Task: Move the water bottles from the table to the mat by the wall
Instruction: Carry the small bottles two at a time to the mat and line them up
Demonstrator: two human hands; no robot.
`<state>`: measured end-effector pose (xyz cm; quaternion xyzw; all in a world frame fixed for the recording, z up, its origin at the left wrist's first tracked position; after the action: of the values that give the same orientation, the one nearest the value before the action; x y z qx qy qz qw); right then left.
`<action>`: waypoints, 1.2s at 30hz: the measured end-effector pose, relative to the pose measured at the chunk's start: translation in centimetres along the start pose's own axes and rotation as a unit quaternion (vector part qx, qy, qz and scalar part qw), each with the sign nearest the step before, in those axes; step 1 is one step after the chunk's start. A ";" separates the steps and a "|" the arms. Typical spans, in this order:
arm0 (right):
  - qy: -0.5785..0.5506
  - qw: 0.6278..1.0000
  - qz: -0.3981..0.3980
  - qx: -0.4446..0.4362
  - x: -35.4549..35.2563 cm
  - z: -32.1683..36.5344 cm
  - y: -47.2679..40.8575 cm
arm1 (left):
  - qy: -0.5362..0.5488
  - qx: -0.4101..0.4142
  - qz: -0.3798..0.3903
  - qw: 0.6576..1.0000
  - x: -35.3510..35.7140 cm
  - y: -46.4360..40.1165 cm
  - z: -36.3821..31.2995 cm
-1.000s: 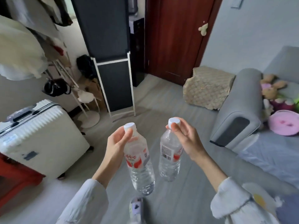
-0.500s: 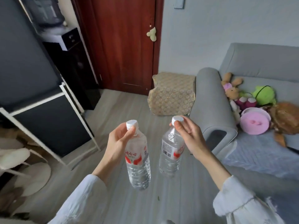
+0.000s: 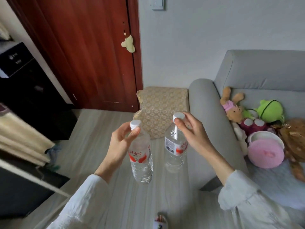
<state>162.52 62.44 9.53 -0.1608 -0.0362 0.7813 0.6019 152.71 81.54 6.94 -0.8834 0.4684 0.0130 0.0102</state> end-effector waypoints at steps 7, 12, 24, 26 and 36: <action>0.024 1.000 -0.008 0.007 0.2 -4.8 -15.4 | -0.005 -0.006 -0.011 1.000 5.2 -15.9 0.7; 0.048 0.998 -0.026 0.029 2.0 -10.3 -26.4 | -0.032 -0.006 -0.002 0.999 8.5 -28.1 3.2; 0.133 0.987 -0.048 0.074 5.9 -20.3 -50.1 | -0.191 0.027 0.019 0.981 15.4 -55.4 6.5; 0.168 0.982 -0.060 0.070 6.4 -22.7 -53.4 | -0.218 0.015 0.017 0.976 16.7 -58.9 8.2; 0.269 0.958 0.042 0.092 10.4 -37.9 -67.1 | -0.314 -0.049 -0.009 0.948 22.3 -73.3 18.6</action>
<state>233.69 85.44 -11.74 -0.3100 0.2056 0.7338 0.5685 225.62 104.80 -11.97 -0.8384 0.4319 0.3125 0.1136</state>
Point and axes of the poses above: each hand's wrist, its own y-axis away from the middle knuckle, its own x-axis out of the palm, z = x × y, the point moved 7 cm from there along -y, towards the middle knuckle, and after that the axes turned 11 degrees about -z, right-handed, at the moved point
